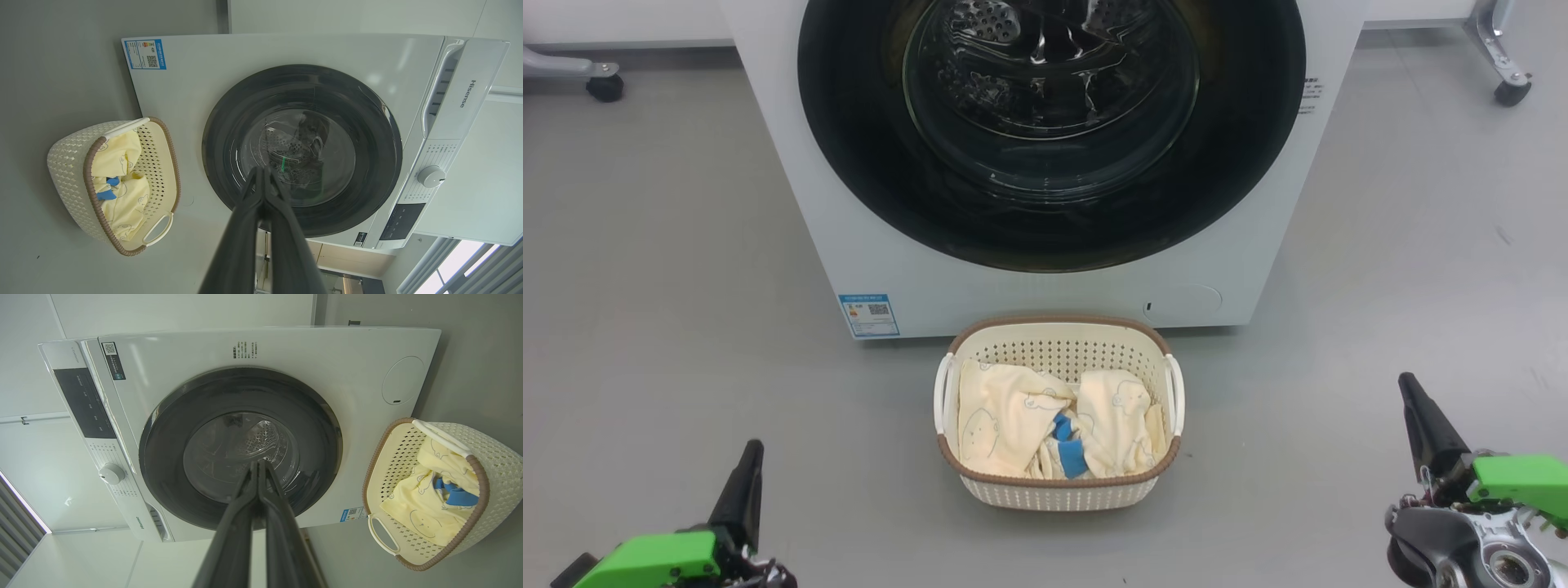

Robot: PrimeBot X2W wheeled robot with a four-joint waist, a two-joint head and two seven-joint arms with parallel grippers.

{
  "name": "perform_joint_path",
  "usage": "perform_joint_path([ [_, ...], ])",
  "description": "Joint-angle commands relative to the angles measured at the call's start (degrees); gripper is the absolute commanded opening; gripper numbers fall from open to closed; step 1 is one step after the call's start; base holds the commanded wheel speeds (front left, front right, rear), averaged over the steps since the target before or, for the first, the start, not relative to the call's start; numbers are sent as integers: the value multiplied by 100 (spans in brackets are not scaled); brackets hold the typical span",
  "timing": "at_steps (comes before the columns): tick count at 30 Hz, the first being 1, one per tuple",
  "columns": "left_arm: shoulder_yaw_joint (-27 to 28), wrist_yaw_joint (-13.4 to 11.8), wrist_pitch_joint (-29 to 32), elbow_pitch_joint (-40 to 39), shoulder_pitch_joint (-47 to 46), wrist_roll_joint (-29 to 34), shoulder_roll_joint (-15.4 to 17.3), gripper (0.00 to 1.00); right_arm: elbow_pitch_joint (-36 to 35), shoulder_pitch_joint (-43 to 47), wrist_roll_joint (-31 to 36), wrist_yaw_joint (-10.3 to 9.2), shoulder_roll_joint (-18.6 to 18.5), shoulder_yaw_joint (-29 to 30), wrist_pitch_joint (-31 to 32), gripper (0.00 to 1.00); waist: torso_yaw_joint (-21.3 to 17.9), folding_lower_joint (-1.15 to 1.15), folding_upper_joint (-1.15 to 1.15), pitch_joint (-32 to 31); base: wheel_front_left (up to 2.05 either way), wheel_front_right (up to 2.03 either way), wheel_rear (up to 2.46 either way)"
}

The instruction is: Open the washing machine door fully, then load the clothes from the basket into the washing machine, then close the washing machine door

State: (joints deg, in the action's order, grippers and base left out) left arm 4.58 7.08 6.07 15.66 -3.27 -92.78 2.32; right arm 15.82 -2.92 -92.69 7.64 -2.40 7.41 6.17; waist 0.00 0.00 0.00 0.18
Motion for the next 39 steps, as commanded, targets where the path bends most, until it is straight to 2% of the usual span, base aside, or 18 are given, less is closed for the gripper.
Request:
perform_joint_path([
  [1, 197, 41, 44, -163, -292, 63, 55, 0, -179, -326, 52, -15, -48, -89, 32, 0, 0, 0, 0, 0, 0, 0, 0],
  [33, 196, 41, 43, -163, -292, 62, 55, 0, -179, -326, 52, -15, -48, -89, 32, 0, 0, 0, 0, 0, 0, 0, 0],
  [34, -4, -5, -2, 19, 4, -2, -4, 100, 15, 2, 0, 0, 3, -3, -3, 100, 0, 0, 0, 0, 0, 0, 0],
  [39, -52, -7, -29, 321, 155, 6, -59, 100, 289, 194, 20, 1, 68, -53, -29, 100, -1, 0, 0, 3, 0, 0, 0],
])
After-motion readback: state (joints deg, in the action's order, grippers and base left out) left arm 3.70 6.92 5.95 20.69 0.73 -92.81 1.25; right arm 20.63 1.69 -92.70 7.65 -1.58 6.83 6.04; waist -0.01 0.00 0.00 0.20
